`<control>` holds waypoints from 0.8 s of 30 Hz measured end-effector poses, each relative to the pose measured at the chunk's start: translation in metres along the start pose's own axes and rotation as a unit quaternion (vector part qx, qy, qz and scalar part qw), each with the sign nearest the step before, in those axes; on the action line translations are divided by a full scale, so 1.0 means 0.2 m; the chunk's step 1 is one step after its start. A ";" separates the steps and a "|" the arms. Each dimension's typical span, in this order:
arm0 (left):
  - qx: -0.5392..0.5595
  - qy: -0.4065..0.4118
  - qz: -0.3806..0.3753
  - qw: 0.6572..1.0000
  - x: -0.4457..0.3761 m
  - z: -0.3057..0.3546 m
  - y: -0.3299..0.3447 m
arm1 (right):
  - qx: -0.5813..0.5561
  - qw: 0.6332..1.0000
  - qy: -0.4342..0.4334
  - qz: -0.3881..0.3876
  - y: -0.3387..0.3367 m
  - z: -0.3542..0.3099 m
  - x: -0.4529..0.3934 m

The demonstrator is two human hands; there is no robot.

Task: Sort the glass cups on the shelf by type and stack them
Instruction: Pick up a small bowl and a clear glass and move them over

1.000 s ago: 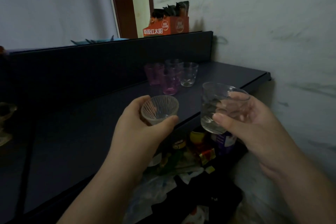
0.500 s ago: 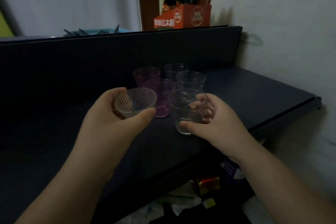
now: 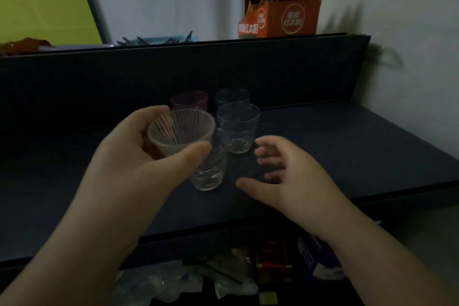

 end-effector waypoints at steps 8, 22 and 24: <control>-0.005 0.051 -0.155 0.987 0.02 0.16 0.57 | 0.043 0.976 0.018 0.212 -0.70 0.35 -0.01; -0.149 -0.017 -0.201 0.968 -0.30 0.16 1.77 | 0.085 0.984 -0.029 0.152 -1.11 0.69 -0.13; -0.178 -0.018 -0.185 0.966 -0.35 0.14 1.85 | 0.080 0.986 -0.034 0.142 -1.12 0.70 -0.15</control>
Point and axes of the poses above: each hand's wrist, its own x-axis away from the middle knuckle, its own y-axis out of the palm, z = x × y, the point moved 1 cm from there along -x, towards the middle knuckle, and after that the axes turned 7 degrees about z, right-handed, at the moved point
